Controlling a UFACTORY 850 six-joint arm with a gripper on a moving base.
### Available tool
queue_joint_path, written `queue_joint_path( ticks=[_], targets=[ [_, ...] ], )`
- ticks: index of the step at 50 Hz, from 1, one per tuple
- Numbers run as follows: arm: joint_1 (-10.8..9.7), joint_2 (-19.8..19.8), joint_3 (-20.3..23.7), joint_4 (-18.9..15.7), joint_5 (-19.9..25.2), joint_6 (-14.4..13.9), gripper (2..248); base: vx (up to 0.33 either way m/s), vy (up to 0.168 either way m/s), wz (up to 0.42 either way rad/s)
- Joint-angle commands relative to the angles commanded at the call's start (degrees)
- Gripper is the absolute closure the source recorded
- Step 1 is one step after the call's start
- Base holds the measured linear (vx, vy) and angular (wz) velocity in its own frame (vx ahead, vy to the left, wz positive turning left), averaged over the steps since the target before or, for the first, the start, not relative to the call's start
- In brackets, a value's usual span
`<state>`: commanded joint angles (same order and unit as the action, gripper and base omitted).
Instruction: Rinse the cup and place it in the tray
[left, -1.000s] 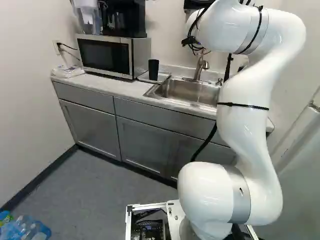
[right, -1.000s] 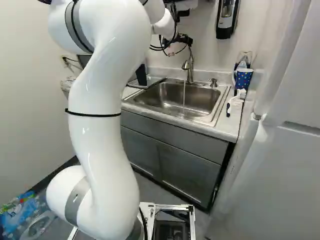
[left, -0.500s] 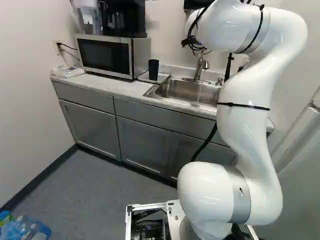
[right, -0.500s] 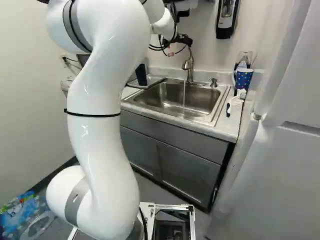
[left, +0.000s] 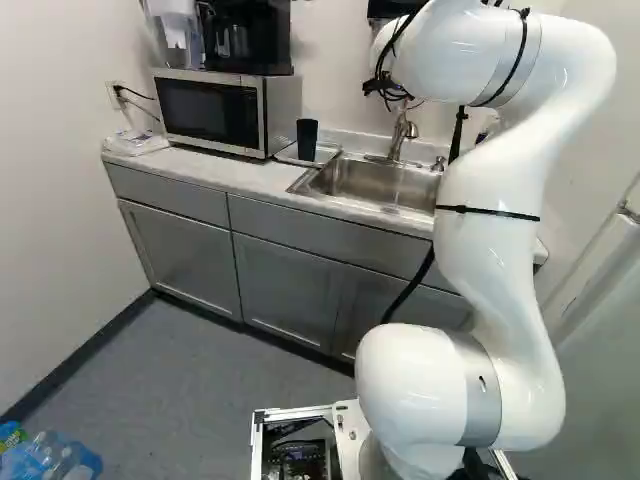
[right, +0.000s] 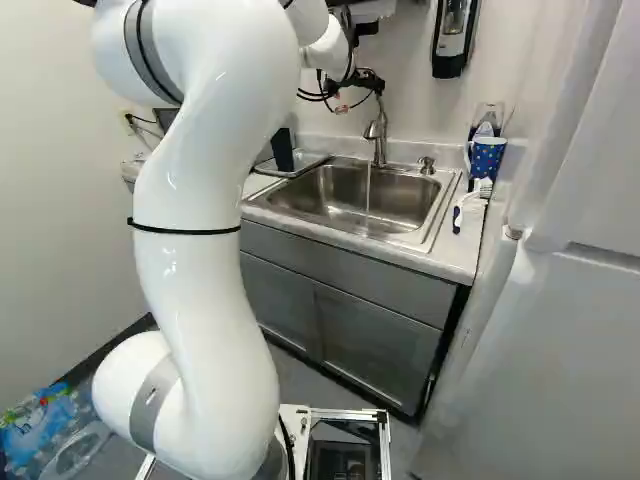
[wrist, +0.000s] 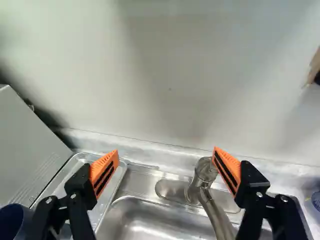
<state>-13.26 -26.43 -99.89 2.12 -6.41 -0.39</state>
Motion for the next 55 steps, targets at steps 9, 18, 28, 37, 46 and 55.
queue_joint_path(
  ticks=[9,18,28,37,46,55],
  targets=[
    [0.13,1.21,1.48,0.0,-0.61,0.0,3,0.0,0.0,0.0],
    [0.23,2.11,2.57,0.0,-1.24,0.0,3,0.0,0.0,0.0],
    [0.23,2.11,2.57,0.0,-1.4,0.0,3,0.0,0.0,0.0],
    [0.35,2.48,3.02,0.0,-0.44,0.0,3,0.0,0.0,0.0],
    [1.0,4.37,5.28,0.0,1.86,0.0,3,0.0,0.0,0.0],
    [1.87,6.65,7.98,0.0,1.86,0.0,3,0.0,0.0,0.0]
  ],
)
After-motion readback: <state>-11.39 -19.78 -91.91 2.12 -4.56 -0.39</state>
